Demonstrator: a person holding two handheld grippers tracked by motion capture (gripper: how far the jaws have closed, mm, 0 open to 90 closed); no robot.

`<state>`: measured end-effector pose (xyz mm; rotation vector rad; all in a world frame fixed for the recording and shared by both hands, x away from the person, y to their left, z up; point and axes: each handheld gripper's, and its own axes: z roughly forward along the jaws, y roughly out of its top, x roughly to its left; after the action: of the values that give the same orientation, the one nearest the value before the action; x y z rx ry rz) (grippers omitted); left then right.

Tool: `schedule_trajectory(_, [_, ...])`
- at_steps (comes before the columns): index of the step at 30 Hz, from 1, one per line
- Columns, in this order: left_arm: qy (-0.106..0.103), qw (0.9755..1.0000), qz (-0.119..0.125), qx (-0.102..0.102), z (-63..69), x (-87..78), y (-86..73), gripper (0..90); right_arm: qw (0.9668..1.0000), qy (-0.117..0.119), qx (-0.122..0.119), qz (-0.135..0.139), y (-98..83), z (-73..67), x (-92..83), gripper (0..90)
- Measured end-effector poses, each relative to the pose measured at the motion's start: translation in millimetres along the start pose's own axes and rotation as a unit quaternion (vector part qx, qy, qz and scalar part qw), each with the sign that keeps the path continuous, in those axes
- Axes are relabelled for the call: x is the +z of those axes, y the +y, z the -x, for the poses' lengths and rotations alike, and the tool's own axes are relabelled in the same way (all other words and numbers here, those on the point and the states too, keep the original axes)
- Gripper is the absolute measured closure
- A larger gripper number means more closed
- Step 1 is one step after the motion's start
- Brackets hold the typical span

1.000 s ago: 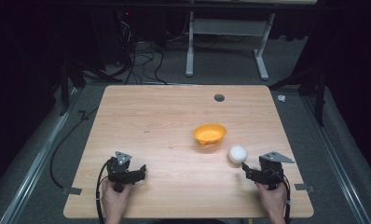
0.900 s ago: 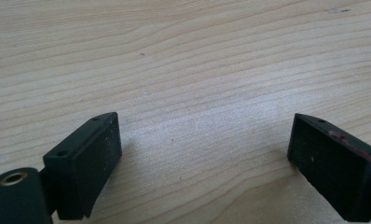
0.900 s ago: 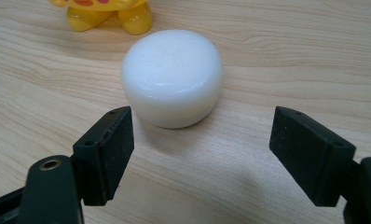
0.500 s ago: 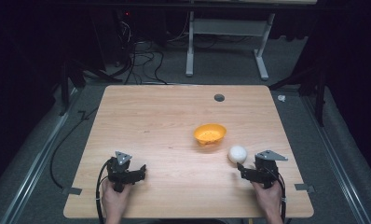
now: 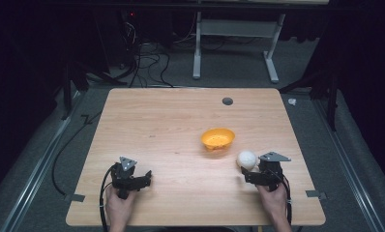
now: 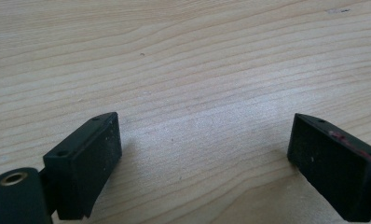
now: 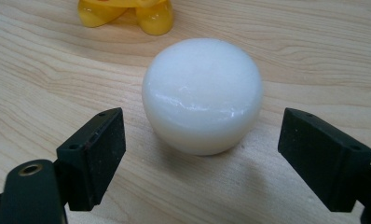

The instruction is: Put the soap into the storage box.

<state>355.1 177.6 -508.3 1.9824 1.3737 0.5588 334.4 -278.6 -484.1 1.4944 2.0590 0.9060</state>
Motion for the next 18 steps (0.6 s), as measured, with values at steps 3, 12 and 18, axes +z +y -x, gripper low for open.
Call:
schedule_trajectory(3, [0.000, 1.0000, 0.000, 0.000, 0.1, 0.1, 0.0, 10.0, 1.0000, 0.000, -0.006, -0.007, 2.7, -1.4, 4.3, 15.5])
schedule_trajectory(12, [0.000, 1.0000, 0.000, 0.000, 0.0, 0.0, 0.0, 10.0, 0.9998, 0.000, -0.013, -0.017, 10.4, -3.7, 15.9, 15.6])
schedule_trajectory(18, [0.000, 1.0000, 0.000, 0.000, 0.0, 0.0, 0.0, 10.0, 0.9996, -0.006, -0.009, -0.027, 12.9, -3.0, 24.6, 18.0])
